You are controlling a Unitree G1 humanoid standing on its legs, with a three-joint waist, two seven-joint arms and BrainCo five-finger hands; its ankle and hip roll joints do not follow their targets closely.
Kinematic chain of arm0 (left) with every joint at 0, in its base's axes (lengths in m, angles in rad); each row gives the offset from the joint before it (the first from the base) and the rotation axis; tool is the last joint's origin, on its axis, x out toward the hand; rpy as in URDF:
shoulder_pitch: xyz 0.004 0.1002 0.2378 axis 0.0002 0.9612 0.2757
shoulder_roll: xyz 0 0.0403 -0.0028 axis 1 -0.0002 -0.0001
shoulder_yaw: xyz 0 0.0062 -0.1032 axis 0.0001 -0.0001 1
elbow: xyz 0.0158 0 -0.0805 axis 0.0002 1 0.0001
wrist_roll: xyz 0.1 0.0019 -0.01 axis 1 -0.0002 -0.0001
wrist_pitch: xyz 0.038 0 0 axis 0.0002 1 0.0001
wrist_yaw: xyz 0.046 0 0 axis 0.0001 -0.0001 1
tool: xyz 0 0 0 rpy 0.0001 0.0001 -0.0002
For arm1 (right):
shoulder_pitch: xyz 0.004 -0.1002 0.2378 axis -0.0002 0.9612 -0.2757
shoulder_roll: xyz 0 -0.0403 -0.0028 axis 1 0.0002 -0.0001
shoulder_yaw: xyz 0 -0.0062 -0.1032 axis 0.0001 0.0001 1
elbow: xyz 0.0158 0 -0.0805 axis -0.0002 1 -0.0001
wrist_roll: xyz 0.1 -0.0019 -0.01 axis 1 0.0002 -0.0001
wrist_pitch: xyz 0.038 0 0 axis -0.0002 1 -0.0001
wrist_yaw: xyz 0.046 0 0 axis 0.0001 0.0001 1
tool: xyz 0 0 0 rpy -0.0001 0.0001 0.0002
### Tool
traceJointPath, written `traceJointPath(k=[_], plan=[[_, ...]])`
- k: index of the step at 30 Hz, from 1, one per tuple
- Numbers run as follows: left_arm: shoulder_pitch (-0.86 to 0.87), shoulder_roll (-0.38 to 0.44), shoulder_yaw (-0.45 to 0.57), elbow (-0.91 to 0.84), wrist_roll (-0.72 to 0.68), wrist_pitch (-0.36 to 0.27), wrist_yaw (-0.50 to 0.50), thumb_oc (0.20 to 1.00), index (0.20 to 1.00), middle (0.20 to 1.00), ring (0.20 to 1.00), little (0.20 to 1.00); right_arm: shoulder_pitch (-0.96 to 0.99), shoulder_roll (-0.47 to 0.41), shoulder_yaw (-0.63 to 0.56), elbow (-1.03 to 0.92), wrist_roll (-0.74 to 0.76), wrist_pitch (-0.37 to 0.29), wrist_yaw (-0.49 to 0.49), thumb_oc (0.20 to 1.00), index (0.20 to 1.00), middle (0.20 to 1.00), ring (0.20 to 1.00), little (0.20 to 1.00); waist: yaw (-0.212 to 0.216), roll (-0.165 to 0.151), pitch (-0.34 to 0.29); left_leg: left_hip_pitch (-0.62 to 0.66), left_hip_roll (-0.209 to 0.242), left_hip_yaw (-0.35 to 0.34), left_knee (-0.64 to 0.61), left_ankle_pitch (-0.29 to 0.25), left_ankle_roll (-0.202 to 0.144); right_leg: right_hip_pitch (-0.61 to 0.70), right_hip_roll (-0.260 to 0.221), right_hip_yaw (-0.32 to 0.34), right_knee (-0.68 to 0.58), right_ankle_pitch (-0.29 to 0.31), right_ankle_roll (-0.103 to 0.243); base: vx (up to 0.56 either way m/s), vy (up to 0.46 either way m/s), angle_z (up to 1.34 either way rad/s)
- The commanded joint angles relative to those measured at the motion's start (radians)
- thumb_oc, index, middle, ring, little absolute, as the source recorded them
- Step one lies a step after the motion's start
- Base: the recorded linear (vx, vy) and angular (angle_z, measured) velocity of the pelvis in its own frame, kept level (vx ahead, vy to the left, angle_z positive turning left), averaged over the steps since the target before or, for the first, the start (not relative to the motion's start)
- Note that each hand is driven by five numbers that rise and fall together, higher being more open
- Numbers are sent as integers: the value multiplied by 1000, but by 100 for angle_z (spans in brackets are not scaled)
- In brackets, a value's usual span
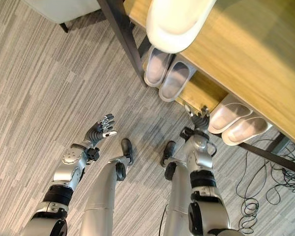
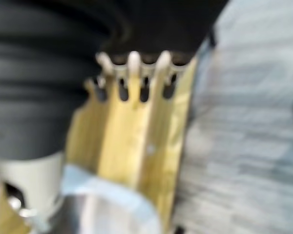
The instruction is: Arrange the slippers neatly on the shoe rack.
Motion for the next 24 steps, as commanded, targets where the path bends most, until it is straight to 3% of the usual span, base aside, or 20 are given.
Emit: traceJointPath(k=[1, 4, 10, 15, 21, 24], plan=[[66, -19, -10, 11, -34, -48, 3, 1000, 1000, 1000, 1000, 1000, 101, 22, -11, 16, 10, -46, 47, 1000, 1000, 1000, 1000, 1000, -7, 22, -32, 154, -12, -77, -260, 106, 12, 268, 62, 11, -62, -22, 26, 25, -12, -6], [86, -33, -19, 16, -35, -53, 4, 1000, 1000, 1000, 1000, 1000, 120, 31, -16, 42, 13, -49, 54, 1000, 1000, 1000, 1000, 1000, -11, 23, -32, 197, -16, -74, -288, 112, 9, 312, 66, 9, -94, -13, 27, 32, -8, -2], [194, -114, -87, 62, -41, -64, 1, 1000, 1000, 1000, 1000, 1000, 213, 33, -31, 301, -24, -102, 142, 1000, 1000, 1000, 1000, 1000, -17, 38, -45, 411, -23, -61, -414, 168, -5, 509, 79, -3, -219, 14, 36, 50, 1, 0], [243, -101, -184, 208, 11, -114, -42, 1000, 1000, 1000, 1000, 1000, 260, 29, -9, 454, -77, -141, 183, 1000, 1000, 1000, 1000, 1000, -31, 42, -67, 572, -11, -38, -479, 190, -14, 649, 90, 3, -301, 29, 37, 99, 0, -3], [323, -142, -144, 336, -73, -112, -164, 1000, 1000, 1000, 1000, 1000, 322, 27, -24, 592, -105, -195, 202, 1000, 1000, 1000, 1000, 1000, -35, 55, -97, 736, -4, -18, -536, 207, -26, 781, 115, -4, -364, 36, 32, 91, -39, -7], [347, -172, -154, 355, -69, -114, -189, 1000, 1000, 1000, 1000, 1000, 283, -2, -55, 733, -117, -225, 181, 1000, 1000, 1000, 1000, 1000, -23, 78, -114, 825, -9, -18, -581, 219, -33, 854, 123, -14, -396, 35, 32, 88, -8, 0]])
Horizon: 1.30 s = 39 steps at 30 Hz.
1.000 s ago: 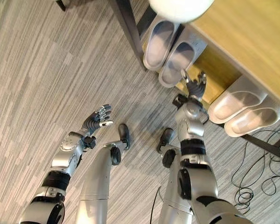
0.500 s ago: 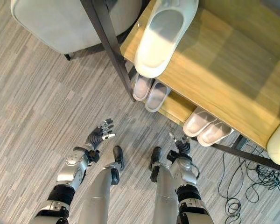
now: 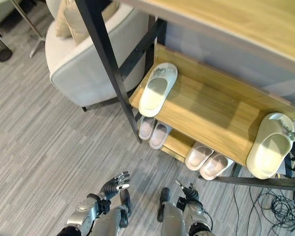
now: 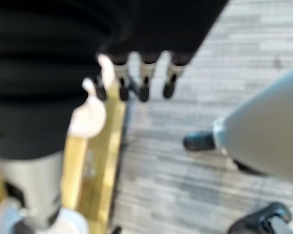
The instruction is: Arrange the slippers neatly on the shoe rack.
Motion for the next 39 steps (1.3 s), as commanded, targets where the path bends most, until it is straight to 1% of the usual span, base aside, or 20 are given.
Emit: traceJointPath(k=[1, 5, 8, 9, 10, 13, 15, 20, 21, 22, 23, 25, 29, 33, 36, 37, 38, 39], plan=[[41, -46, -29, -32, -17, -43, -55, 1000, 1000, 1000, 1000, 1000, -10, -45, -50, 85, -29, -47, -4, 1000, 1000, 1000, 1000, 1000, 5, 55, -52, 82, 10, -28, -163, 129, 0, 128, 48, 21, -23, -40, 6, 100, -1, 6], [82, -83, -82, -94, -12, -62, -69, 1000, 1000, 1000, 1000, 1000, -3, -71, -28, 151, -73, -41, -10, 1000, 1000, 1000, 1000, 1000, 19, 77, -82, 198, 2, -18, -238, 146, -11, 229, 72, 22, -92, -31, 5, 95, -10, 2], [105, -111, -140, -190, -4, -42, -69, 1000, 1000, 1000, 1000, 1000, 13, -83, -11, 189, -97, -39, -21, 1000, 1000, 1000, 1000, 1000, 27, 88, -102, 274, -4, -14, -290, 154, -17, 304, 84, 23, -151, -21, 5, 73, -11, -5], [109, -110, -143, -194, -5, -40, -67, 1000, 1000, 1000, 1000, 1000, 13, -83, -11, 189, -97, -39, -21, 1000, 1000, 1000, 1000, 1000, 27, 89, -101, 277, -4, -14, -291, 153, -17, 309, 85, 23, -155, -20, 6, 43, -19, -5], [112, -118, -170, -247, 7, -22, -60, 1000, 1000, 1000, 1000, 1000, 21, -83, -6, 211, -104, -35, -25, 1000, 1000, 1000, 1000, 1000, 31, 92, -114, 301, -6, -17, -298, 150, -22, 349, 91, 24, -188, -14, 5, 24, -26, -4], [127, -135, -196, -284, 6, -10, -58, 1000, 1000, 1000, 1000, 1000, 32, -86, 2, 236, -118, -29, -32, 1000, 1000, 1000, 1000, 1000, 34, 95, -126, 333, -8, -18, -298, 139, -23, 401, 94, 24, -234, -1, 5, 13, -10, -1], [133, -158, -226, -303, 3, -4, -65, 1000, 1000, 1000, 1000, 1000, 47, -82, 6, 264, -129, -29, -42, 1000, 1000, 1000, 1000, 1000, 35, 93, -145, 363, -12, -19, -298, 126, -24, 457, 91, 27, -284, 13, 6, 0, 0, 0], [127, -180, -278, -331, 6, 11, -71, 1000, 1000, 1000, 1000, 1000, 49, -85, -8, 294, -129, -17, -33, 1000, 1000, 1000, 1000, 1000, 33, 90, -165, 385, -18, -26, -298, 126, -29, 515, 91, 20, -344, 34, 11, 0, 0, 0], [112, -194, -306, -335, 14, 29, -83, 1000, 1000, 1000, 1000, 1000, 47, -87, -11, 304, -130, -9, -23, 1000, 1000, 1000, 1000, 1000, 32, 86, -177, 385, -20, -29, -298, 129, -30, 529, 95, 17, -356, 37, 10, 0, 0, 0], [112, -194, -307, -336, 14, 31, -83, 1000, 1000, 1000, 1000, 1000, 47, -88, -12, 304, -130, -9, -23, 1000, 1000, 1000, 1000, 1000, 33, 86, -176, 386, -20, -30, -298, 129, -30, 531, 95, 16, -358, 38, 10, -28, -27, 5], [93, -214, -331, -341, 25, 80, -107, 1000, 1000, 1000, 1000, 1000, 48, -86, -15, 304, -129, -5, -19, 1000, 1000, 1000, 1000, 1000, 29, 84, -182, 387, -23, -34, -298, 131, -31, 542, 97, 14, -368, 39, 11, -30, -11, 7], [74, -232, -376, -354, 58, 131, -139, 1000, 1000, 1000, 1000, 1000, 49, -87, -23, 310, -125, -4, -24, 1000, 1000, 1000, 1000, 1000, 21, 85, -190, 390, -25, -36, -298, 130, -31, 554, 97, 10, -384, 46, 13, -34, -7, 5], [57, -265, -435, -369, 89, 199, -185, 1000, 1000, 1000, 1000, 1000, 42, -85, -45, 330, -112, -6, -31, 1000, 1000, 1000, 1000, 1000, 13, 89, -202, 397, -31, -34, -298, 125, -26, 563, 95, 14, -407, 63, 20, 0, 0, 0], [25, -288, -469, -380, 102, 180, -152, 1000, 1000, 1000, 1000, 1000, 34, -83, -60, 348, -101, -8, -45, 1000, 1000, 1000, 1000, 1000, 14, 96, -216, 410, -39, -31, -298, 115, -19, 579, 90, 17, -434, 79, 25, 0, 0, 0], [-22, -297, -491, -366, 141, 149, -94, 1000, 1000, 1000, 1000, 1000, 27, -77, -68, 361, -92, -6, -59, 1000, 1000, 1000, 1000, 1000, 14, 101, -227, 420, -45, -31, -298, 111, -13, 586, 86, 20, -435, 79, 29, 14, -2, 0], [-80, -303, -492, -328, 177, 117, -33, 1000, 1000, 1000, 1000, 1000, 19, -69, -65, 373, -90, -1, -59, 1000, 1000, 1000, 1000, 1000, 13, 103, -233, 425, -47, -30, -298, 110, -9, 589, 84, 19, -435, 80, 31, 32, -10, -1], [-82, -304, -491, -326, 178, 115, -31, 1000, 1000, 1000, 1000, 1000, 17, -69, -65, 373, -90, -1, -59, 1000, 1000, 1000, 1000, 1000, 13, 103, -231, 425, -48, -30, -298, 110, -9, 590, 84, 19, -435, 80, 31, 38, -11, -1], [-113, -307, -492, -299, 197, 95, -2, 1000, 1000, 1000, 1000, 1000, 11, -64, -63, 380, -89, 5, -55, 1000, 1000, 1000, 1000, 1000, 10, 104, -235, 427, -49, -28, -298, 109, -7, 591, 83, 21, -435, 80, 31, 0, 0, 0]])
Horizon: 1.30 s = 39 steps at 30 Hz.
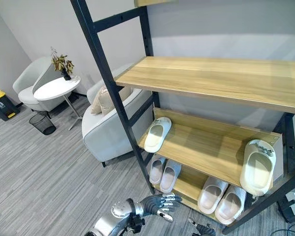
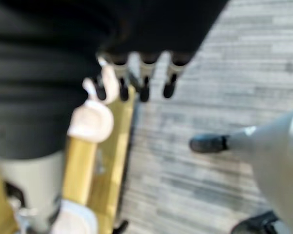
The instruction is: Arrange the slippers neatly on the shoe rack.
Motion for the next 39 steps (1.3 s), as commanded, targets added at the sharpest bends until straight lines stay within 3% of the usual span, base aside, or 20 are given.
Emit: traceJointPath(k=[1, 4, 8, 15, 17, 18, 21, 25, 34, 39], plan=[[-123, -227, 17, 110, 54, -109, 95, 1000, 1000, 1000, 1000, 1000, -80, 30, -69, 180, 14, 5, -3, 1000, 1000, 1000, 1000, 1000, 6, -49, -68, -15, -48, -19, 3, 1, 25, 80, -8, 58, 3, -79, 4, 43, -10, -2], [-211, -221, 41, 178, 113, -143, 184, 1000, 1000, 1000, 1000, 1000, -83, 37, -59, 188, 12, 20, 10, 1000, 1000, 1000, 1000, 1000, -3, -48, -73, -15, -50, -21, 3, 1, 29, 80, -10, 58, 3, -77, 5, 36, -8, -1], [-371, -245, 70, 280, 176, -238, 338, 1000, 1000, 1000, 1000, 1000, -81, 46, -54, 214, 3, 48, 0, 1000, 1000, 1000, 1000, 1000, -22, -48, -89, -17, -54, -20, 3, -2, 35, 75, -13, 60, 3, -73, 10, 61, -2, 0], [-572, -309, 128, 450, 200, -326, 470, 1000, 1000, 1000, 1000, 1000, -94, 61, -70, 267, 25, 77, -45, 1000, 1000, 1000, 1000, 1000, -45, -41, -105, -10, -58, -11, 3, -15, 43, 72, -18, 73, 3, -73, 14, 70, 4, 0], [-621, -315, 148, 492, 201, -351, 506, 1000, 1000, 1000, 1000, 1000, -99, 66, -72, 279, 27, 87, -55, 1000, 1000, 1000, 1000, 1000, -54, -38, -111, -7, -58, -7, 3, -18, 45, 71, -19, 77, 3, -73, 15, 73, -12, -7], [-600, -278, 137, 503, 225, -367, 518, 1000, 1000, 1000, 1000, 1000, -106, 63, -47, 260, 29, 119, -72, 1000, 1000, 1000, 1000, 1000, -56, -39, -109, -6, -58, -4, 3, -19, 44, 70, -18, 82, 3, -69, 15, 52, -31, -15], [-734, -220, 221, 642, 276, -367, 639, 1000, 1000, 1000, 1000, 1000, 20, 107, -40, 209, 11, 117, -61, 1000, 1000, 1000, 1000, 1000, -83, -38, -99, -12, -51, 17, 3, -19, 45, 50, -18, 101, 3, -64, 18, 6, -34, -18], [-826, -153, 254, 672, 326, -283, 693, 1000, 1000, 1000, 1000, 1000, 63, 110, -33, 160, -26, 82, -53, 1000, 1000, 1000, 1000, 1000, -104, -34, -86, -32, -47, 29, 3, -20, 47, 23, -23, 118, 3, -60, 26, -1, -25, -20], [-932, -70, 208, 783, 423, -230, 811, 1000, 1000, 1000, 1000, 1000, 21, 93, -48, 130, -22, 103, -45, 1000, 1000, 1000, 1000, 1000, -115, -24, -44, -74, -50, 42, 3, -15, 46, -27, -32, 139, 3, -50, 35, 8, -10, -3], [-1017, -53, 136, 875, 500, -166, 888, 1000, 1000, 1000, 1000, 1000, -29, 77, -53, 112, -17, 125, -51, 1000, 1000, 1000, 1000, 1000, -117, -11, -2, -111, -56, 45, 3, -9, 47, -69, -40, 152, 3, -42, 40, -10, 5, -5]])
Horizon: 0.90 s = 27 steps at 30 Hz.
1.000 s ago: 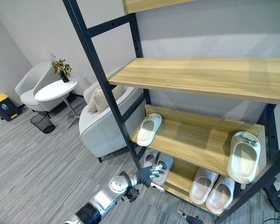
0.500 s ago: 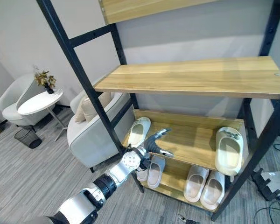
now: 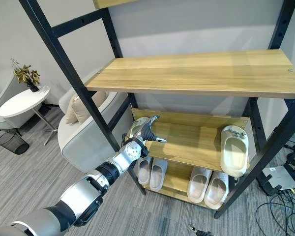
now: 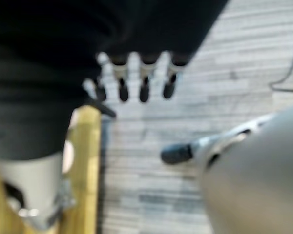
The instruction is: Arrange the slippers neatly on the shoe rack.
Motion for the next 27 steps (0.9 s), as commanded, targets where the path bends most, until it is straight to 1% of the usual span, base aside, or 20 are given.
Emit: traceJointPath(k=[1, 3, 4, 9, 13, 14, 16, 20, 21, 22, 25, 27], plan=[[-214, 18, 8, 185, 74, 38, 105, 1000, 1000, 1000, 1000, 1000, -55, 60, -69, 107, -10, 26, -10, 1000, 1000, 1000, 1000, 1000, -8, -40, 66, -6, -53, -27, 3, 3, 46, 75, -40, 74, 2, -71, 45, -32, 11, -11], [-231, 23, 1, 191, 80, 49, 116, 1000, 1000, 1000, 1000, 1000, -63, 60, -67, 100, -10, 29, -11, 1000, 1000, 1000, 1000, 1000, -6, -38, 77, -13, -54, -25, 3, 4, 47, 66, -41, 80, 2, -68, 45, -32, 14, -8], [-264, 42, -5, 197, 81, 72, 124, 1000, 1000, 1000, 1000, 1000, -74, 64, -63, 88, -11, 30, -11, 1000, 1000, 1000, 1000, 1000, -2, -36, 98, -27, -55, -22, 3, 6, 49, 48, -45, 90, 2, -63, 47, -36, 13, -6], [-342, 112, 13, 198, 70, 145, 145, 1000, 1000, 1000, 1000, 1000, -90, 70, -67, 69, -6, 34, -9, 1000, 1000, 1000, 1000, 1000, 13, -42, 136, -48, -51, -20, 3, 10, 50, 24, -45, 100, 2, -58, 48, -9, 1, -11], [-389, 180, 22, 202, 66, 177, 168, 1000, 1000, 1000, 1000, 1000, -88, 79, -69, 59, -5, 40, 0, 1000, 1000, 1000, 1000, 1000, 17, -57, 153, -58, -50, -27, 3, 10, 49, 17, -43, 96, 2, -61, 50, 25, -16, -5], [-389, 181, 22, 202, 66, 178, 168, 1000, 1000, 1000, 1000, 1000, -89, 79, -68, 59, -6, 40, 0, 1000, 1000, 1000, 1000, 1000, 16, -57, 154, -58, -50, -27, 3, 10, 49, 17, -43, 96, 2, -61, 50, 0, 0, 0], [-413, 208, 20, 198, 67, 194, 170, 1000, 1000, 1000, 1000, 1000, -87, 82, -70, 55, -6, 43, 3, 1000, 1000, 1000, 1000, 1000, 20, -61, 159, -65, -52, -32, 3, 12, 50, 13, -43, 91, 2, -62, 52, 0, 0, 0], [-460, 255, -52, 210, 113, 220, 161, 1000, 1000, 1000, 1000, 1000, -89, 84, -76, 45, -8, 45, 18, 1000, 1000, 1000, 1000, 1000, 22, -71, 170, -81, -53, -38, 3, 11, 50, 3, -43, 83, 2, -64, 58, 4, 1, 5], [-460, 256, -53, 209, 113, 221, 161, 1000, 1000, 1000, 1000, 1000, -90, 85, -76, 45, -8, 45, 18, 1000, 1000, 1000, 1000, 1000, 22, -71, 170, -82, -54, -39, 3, 12, 50, 2, -43, 83, 2, -64, 58, -6, 10, 5], [-474, 269, -86, 204, 142, 237, 148, 1000, 1000, 1000, 1000, 1000, -97, 84, -83, 34, -8, 40, 22, 1000, 1000, 1000, 1000, 1000, 23, -73, 178, -88, -57, -40, 3, 11, 52, 0, -43, 82, 2, -66, 60, 0, 0, 0], [-473, 272, -101, 196, 159, 244, 149, 1000, 1000, 1000, 1000, 1000, -107, 89, -85, 27, -8, 36, 22, 1000, 1000, 1000, 1000, 1000, 23, -76, 186, -89, -60, -42, 3, 9, 54, -2, -44, 81, 4, -67, 61, -1, 11, 0], [-497, 278, -117, 210, 165, 257, 152, 1000, 1000, 1000, 1000, 1000, -137, 89, -85, 13, -11, 34, 17, 1000, 1000, 1000, 1000, 1000, 22, -77, 207, -100, -62, -40, 3, 11, 55, -17, -47, 83, 10, -65, 63, -29, 46, 0]])
